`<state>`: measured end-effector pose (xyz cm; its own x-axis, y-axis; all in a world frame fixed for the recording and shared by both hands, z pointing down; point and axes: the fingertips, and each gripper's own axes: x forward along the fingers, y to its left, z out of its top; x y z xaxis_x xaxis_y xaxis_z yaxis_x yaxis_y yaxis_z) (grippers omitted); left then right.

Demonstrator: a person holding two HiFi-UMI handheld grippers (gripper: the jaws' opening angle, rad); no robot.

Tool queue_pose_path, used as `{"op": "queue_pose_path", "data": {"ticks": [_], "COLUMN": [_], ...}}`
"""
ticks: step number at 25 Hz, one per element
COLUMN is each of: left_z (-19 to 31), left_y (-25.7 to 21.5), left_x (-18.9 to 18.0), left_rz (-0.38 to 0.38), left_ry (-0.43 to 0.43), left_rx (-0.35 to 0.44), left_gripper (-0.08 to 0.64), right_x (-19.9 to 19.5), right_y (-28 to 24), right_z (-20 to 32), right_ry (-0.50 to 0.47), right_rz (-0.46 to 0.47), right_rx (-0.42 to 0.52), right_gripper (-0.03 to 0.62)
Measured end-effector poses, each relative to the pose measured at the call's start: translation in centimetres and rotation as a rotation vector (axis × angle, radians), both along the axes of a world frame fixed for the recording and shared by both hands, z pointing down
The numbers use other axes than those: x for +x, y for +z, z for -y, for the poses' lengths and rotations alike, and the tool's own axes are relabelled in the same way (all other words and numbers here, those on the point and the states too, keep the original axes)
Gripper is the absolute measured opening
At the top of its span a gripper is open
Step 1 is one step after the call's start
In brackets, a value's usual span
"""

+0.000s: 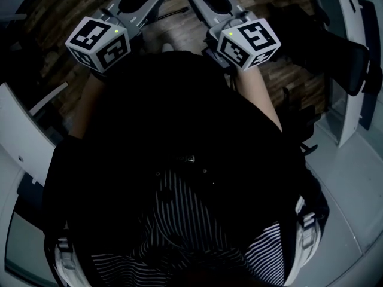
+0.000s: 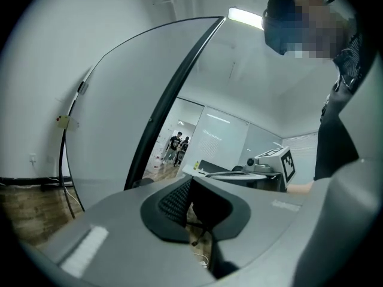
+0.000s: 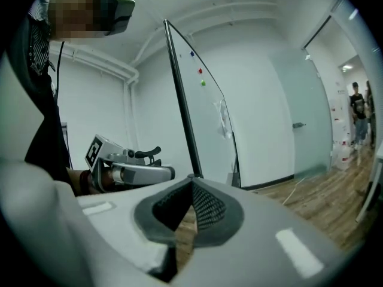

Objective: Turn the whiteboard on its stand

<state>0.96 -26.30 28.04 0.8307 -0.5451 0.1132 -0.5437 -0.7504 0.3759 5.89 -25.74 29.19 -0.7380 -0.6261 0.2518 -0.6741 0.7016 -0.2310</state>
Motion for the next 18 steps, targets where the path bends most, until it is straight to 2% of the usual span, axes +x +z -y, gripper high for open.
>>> {"op": "queue_pose_path", "data": {"ticks": [4, 8, 18], "left_z": [-0.8, -1.5, -2.2], "left_y": [-0.6, 0.4, 0.3], "left_x": [0.5, 0.3, 1.7], "left_rz": [0.019, 0.042, 0.056], "left_ry": [-0.009, -0.018, -0.014], "left_rx": [0.025, 0.004, 0.01], "left_gripper": [0.002, 0.002, 0.002], "right_x": [2.4, 4.3, 4.2], "right_y": [-0.1, 0.2, 0.4], "right_z": [-0.4, -0.4, -1.2], "right_ry": [-0.019, -0.018, -0.041], "right_rz": [0.018, 0.025, 0.023], "right_rx": [-0.004, -0.011, 0.004], "right_gripper": [0.002, 0.002, 0.002]}}
